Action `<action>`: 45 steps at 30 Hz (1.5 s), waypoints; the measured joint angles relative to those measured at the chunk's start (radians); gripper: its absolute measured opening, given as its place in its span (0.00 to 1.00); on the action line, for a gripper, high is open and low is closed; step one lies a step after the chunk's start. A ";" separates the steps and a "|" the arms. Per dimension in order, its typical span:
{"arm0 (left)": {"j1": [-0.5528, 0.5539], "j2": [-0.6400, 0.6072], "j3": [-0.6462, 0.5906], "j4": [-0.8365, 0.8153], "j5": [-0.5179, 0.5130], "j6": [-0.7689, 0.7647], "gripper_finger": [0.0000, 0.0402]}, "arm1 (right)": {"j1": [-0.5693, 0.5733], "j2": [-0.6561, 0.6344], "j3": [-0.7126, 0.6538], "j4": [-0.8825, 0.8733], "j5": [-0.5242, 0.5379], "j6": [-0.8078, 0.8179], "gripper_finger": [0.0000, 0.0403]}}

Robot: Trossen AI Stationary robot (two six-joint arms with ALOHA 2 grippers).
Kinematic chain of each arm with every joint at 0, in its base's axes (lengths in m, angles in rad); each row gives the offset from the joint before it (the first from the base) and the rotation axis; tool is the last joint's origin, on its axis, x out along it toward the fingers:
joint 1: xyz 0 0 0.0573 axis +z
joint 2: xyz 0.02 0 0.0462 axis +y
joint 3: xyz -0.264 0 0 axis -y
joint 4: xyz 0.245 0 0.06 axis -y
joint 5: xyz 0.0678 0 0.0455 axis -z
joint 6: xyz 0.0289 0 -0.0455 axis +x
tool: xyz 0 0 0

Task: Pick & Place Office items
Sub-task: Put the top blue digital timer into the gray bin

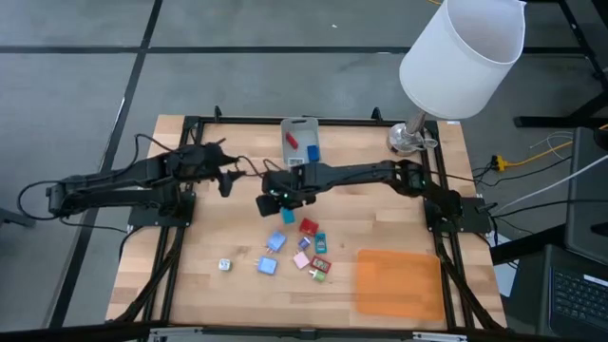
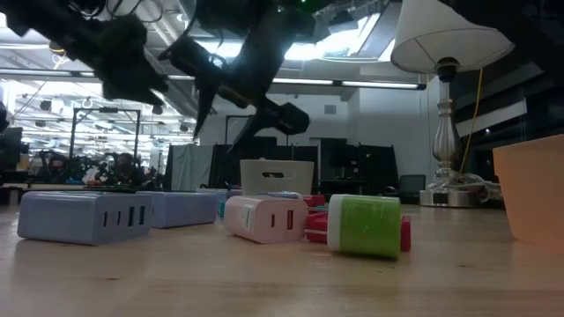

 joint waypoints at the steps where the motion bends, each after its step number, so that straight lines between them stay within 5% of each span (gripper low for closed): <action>1: 0.018 -0.032 0.000 -0.026 -0.015 0.009 0.62 | 0.004 0.000 0.000 -0.005 0.007 0.006 0.55; 13: 0.214 -0.533 0.005 -0.143 0.117 -0.115 0.55 | 0.010 0.003 -0.039 -0.038 0.050 0.076 0.55; 37: 0.205 -0.523 0.098 -0.215 0.189 -0.134 0.53 | -0.039 0.126 -0.091 0.045 -0.095 0.076 0.54; 45: 0.205 -0.523 0.098 -0.224 0.189 -0.127 0.53 | -0.052 0.128 -0.091 0.021 -0.089 0.049 0.35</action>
